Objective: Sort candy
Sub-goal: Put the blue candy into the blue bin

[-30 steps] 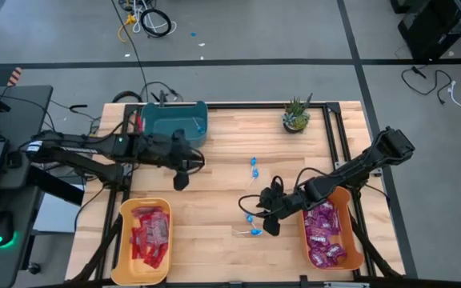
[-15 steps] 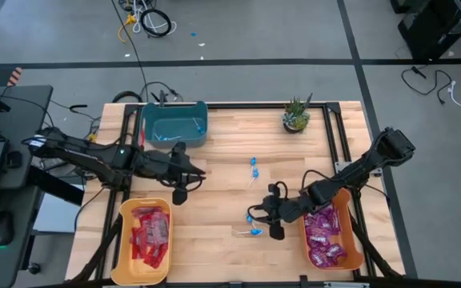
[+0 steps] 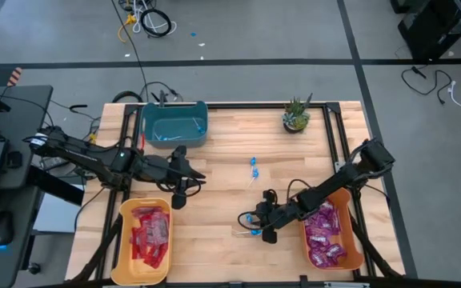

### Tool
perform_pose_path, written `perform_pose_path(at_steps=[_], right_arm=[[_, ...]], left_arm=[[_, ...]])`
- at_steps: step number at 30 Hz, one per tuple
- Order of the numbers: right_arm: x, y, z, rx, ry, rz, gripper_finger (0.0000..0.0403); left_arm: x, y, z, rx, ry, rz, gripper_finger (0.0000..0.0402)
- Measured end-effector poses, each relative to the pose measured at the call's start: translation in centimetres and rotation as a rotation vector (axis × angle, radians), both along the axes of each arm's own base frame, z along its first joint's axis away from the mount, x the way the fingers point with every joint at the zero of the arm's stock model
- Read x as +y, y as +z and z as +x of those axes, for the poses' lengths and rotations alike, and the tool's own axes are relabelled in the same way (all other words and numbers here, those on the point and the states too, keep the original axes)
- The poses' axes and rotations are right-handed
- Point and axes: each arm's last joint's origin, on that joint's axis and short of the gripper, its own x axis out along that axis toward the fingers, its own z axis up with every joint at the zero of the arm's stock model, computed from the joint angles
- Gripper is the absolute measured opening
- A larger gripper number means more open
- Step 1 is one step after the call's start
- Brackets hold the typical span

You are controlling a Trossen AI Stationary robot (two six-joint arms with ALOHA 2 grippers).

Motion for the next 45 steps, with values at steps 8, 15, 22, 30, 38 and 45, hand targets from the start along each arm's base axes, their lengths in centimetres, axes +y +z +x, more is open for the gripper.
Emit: perform_pose_path(at_steps=[8,15,22,30,38,45], right_arm=[[0.0,-0.9,0.2,0.02,-0.011,-0.005,0.0154],[-1.4,-0.7,0.5,0.021,-0.036,-0.072,0.0153],[-2.5,-0.7,1.0,0.026,-0.046,-0.093,0.0153],[-2.5,-0.3,0.9,0.028,-0.036,-0.069,0.0151],[-2.7,0.4,0.4,0.057,-0.038,-0.083,0.0151],[-2.2,1.1,0.3,0.069,-0.02,-0.09,0.0151]], left_arm=[[0.1,0.0,0.0,-0.002,0.022,0.012,0.0075],[0.1,0.0,0.0,-0.002,0.025,0.013,0.0075],[0.1,0.0,0.0,-0.001,0.026,0.013,0.0075],[0.1,0.0,0.0,0.0,0.026,0.014,0.0075],[0.1,-0.1,0.1,0.002,0.026,0.015,0.0075],[0.1,-0.1,0.1,0.002,0.027,0.015,0.0075]])
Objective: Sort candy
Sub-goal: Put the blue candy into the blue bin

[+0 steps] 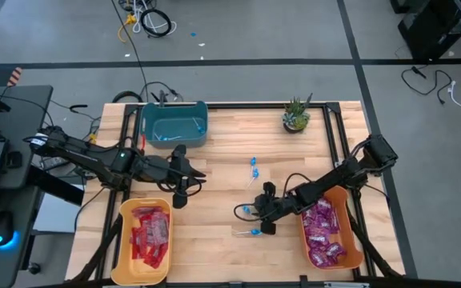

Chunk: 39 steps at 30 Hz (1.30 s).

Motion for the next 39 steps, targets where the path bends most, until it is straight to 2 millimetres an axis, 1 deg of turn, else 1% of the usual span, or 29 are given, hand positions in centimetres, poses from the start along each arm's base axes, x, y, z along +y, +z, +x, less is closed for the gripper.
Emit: perform_pose_path(at_steps=[3,6,9,12,20,29,35,39], right_arm=[[0.6,0.5,0.3,0.037,0.022,-0.024,0.0151],[1.0,0.6,0.8,0.065,0.033,-0.047,0.0151],[1.2,0.5,1.1,0.092,0.027,-0.055,0.0151],[1.1,0.5,1.0,0.119,0.014,-0.07,0.0151],[1.2,0.5,1.1,0.105,0.003,-0.063,0.0151],[1.8,0.6,1.0,0.092,0.032,-0.071,0.0151],[1.9,-0.6,1.1,0.116,0.023,-0.08,0.0151],[2.0,-0.9,1.2,0.12,0.01,-0.086,0.0151]], left_arm=[[0.0,0.0,0.0,-0.001,0.0,0.0,0.0075],[0.0,0.0,0.0,-0.003,0.015,0.007,0.0075],[0.1,0.0,0.0,-0.004,0.019,0.009,0.0075],[0.1,0.0,0.0,-0.004,0.019,0.009,0.0075],[0.0,0.0,0.0,-0.003,0.017,0.011,0.0075],[0.0,0.0,0.0,-0.003,0.016,0.012,0.0075],[0.0,0.0,0.0,-0.003,0.016,0.012,0.0075],[0.0,0.0,0.0,-0.003,0.016,0.012,0.0075]])
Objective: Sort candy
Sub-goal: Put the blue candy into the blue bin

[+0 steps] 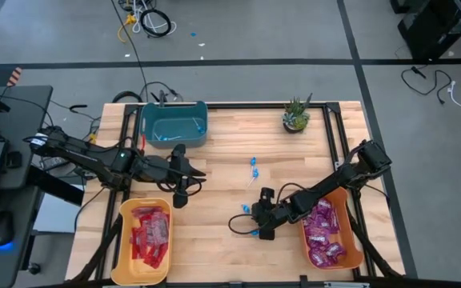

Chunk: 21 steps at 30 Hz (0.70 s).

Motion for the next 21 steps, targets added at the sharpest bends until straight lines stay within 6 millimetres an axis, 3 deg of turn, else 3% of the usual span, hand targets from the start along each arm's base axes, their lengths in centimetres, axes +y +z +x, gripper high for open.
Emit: perform_pose_path(at_steps=[7,18,21], right_arm=[[-0.14,0.12,0.04,0.005,0.018,-0.021,0.0136],[-0.75,-0.01,0.19,0.029,0.042,-0.033,0.0011],[-0.76,-0.03,0.19,0.03,0.042,-0.033,0.0006]], left_arm=[[-0.01,0.0,0.0,0.0,0.0,0.0,0.0075],[-0.01,0.0,0.0,0.0,0.0,0.0,0.0075],[-0.01,0.0,0.0,0.0,0.0,0.0,0.0075]])
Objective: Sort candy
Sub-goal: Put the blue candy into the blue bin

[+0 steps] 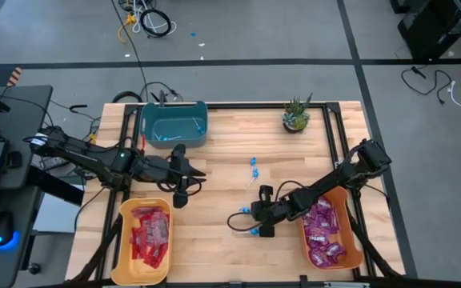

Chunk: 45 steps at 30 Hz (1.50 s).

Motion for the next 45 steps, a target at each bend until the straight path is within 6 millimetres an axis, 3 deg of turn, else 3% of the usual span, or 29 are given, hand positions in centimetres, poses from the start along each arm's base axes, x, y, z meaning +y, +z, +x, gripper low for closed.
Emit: perform_pose_path(at_steps=[8,22,28,35,45], right_arm=[[-0.2,1.3,-0.3,-0.027,0.008,-0.015,0.0001],[-0.5,7.5,-0.2,-0.326,0.0,-0.073,0.0],[-1.1,9.8,0.5,-0.49,0.019,-0.092,0.0],[-2.3,10.7,1.4,-0.572,-0.011,-0.097,0.0],[-2.5,11.3,1.8,-0.636,0.037,-0.115,0.0]], left_arm=[[0.0,0.0,0.0,0.0,0.0,0.0,0.0075],[0.0,0.0,0.0,0.004,-0.016,0.023,0.0075],[-0.5,-1.1,1.0,0.048,-0.047,0.026,0.0075],[-1.4,-3.1,3.2,0.101,-0.127,0.021,0.0075],[-1.6,-2.9,4.0,0.037,-0.127,0.007,0.0087]])
